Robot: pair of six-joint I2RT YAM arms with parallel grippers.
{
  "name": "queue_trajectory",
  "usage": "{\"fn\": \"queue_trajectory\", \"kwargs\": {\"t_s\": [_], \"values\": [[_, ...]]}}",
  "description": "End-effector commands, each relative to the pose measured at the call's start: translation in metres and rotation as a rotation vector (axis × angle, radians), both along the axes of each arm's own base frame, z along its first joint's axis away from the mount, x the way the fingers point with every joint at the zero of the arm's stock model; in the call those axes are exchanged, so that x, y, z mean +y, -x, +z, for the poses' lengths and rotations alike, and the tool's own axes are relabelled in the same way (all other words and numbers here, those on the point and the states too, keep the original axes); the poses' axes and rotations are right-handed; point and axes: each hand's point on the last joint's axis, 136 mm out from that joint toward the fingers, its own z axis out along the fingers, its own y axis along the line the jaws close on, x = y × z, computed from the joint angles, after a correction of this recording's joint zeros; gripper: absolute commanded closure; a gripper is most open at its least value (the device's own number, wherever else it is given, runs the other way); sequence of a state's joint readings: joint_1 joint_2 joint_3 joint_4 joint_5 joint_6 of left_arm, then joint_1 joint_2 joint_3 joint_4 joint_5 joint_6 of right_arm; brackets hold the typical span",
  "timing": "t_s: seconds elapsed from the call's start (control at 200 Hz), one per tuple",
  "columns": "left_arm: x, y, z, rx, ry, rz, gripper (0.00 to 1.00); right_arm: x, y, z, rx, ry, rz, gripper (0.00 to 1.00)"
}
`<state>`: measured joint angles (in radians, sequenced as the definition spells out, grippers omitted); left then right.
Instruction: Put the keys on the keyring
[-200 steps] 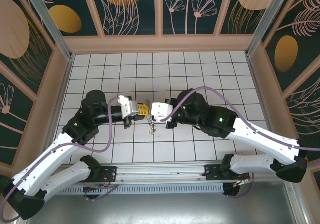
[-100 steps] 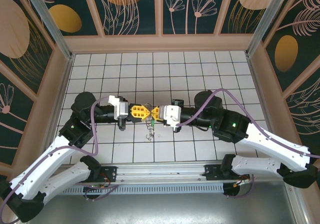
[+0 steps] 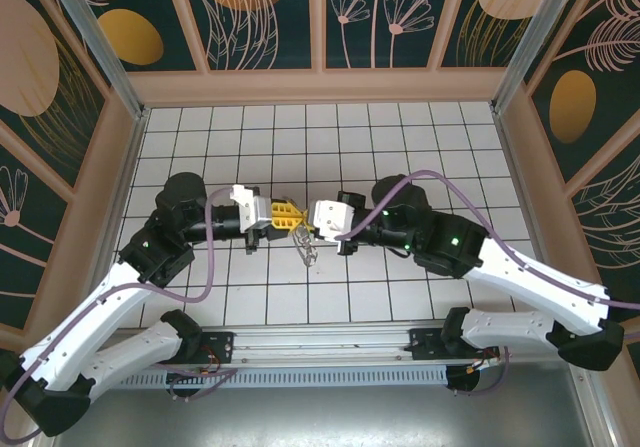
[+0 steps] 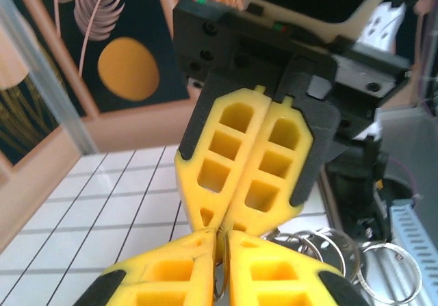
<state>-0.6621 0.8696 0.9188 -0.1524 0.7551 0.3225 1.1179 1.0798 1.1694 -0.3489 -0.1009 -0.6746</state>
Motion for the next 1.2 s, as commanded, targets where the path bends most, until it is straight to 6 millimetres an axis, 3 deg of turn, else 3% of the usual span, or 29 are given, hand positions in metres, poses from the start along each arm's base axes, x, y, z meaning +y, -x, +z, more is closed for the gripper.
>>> {"fn": "queue_trajectory", "kwargs": {"t_s": [0.0,0.265,0.3,0.325,0.395,0.586,0.701,0.816,1.191], "values": [[0.0,-0.012,0.0,-0.033,-0.04,0.061,0.88,0.007,-0.006,0.002,-0.012,0.012,-0.013,1.0],[-0.003,-0.032,-0.021,0.02,-0.106,0.131,0.89,0.011,-0.004,0.004,-0.006,0.024,0.008,1.0],[-0.004,-0.032,-0.022,0.025,-0.109,0.127,0.92,0.011,-0.003,0.005,-0.006,0.019,0.012,1.0],[-0.004,-0.032,-0.023,0.027,-0.112,0.123,1.0,0.011,-0.002,0.006,-0.006,0.014,0.015,1.0],[-0.006,-0.031,-0.024,0.03,-0.111,0.108,1.0,0.009,0.001,0.009,-0.009,-0.003,0.026,1.0],[-0.004,-0.016,-0.002,-0.023,-0.024,0.058,1.0,0.003,0.01,0.017,-0.012,-0.063,0.051,1.0],[-0.001,0.003,0.017,-0.063,0.066,-0.008,1.0,-0.002,0.02,0.024,-0.008,-0.116,0.088,0.87],[0.001,0.019,0.035,-0.089,0.143,-0.073,1.0,-0.006,0.029,0.032,-0.005,-0.16,0.125,0.84],[0.006,0.033,0.05,-0.104,0.2,-0.119,1.0,-0.003,0.019,0.021,0.015,-0.121,0.08,0.81]]}}
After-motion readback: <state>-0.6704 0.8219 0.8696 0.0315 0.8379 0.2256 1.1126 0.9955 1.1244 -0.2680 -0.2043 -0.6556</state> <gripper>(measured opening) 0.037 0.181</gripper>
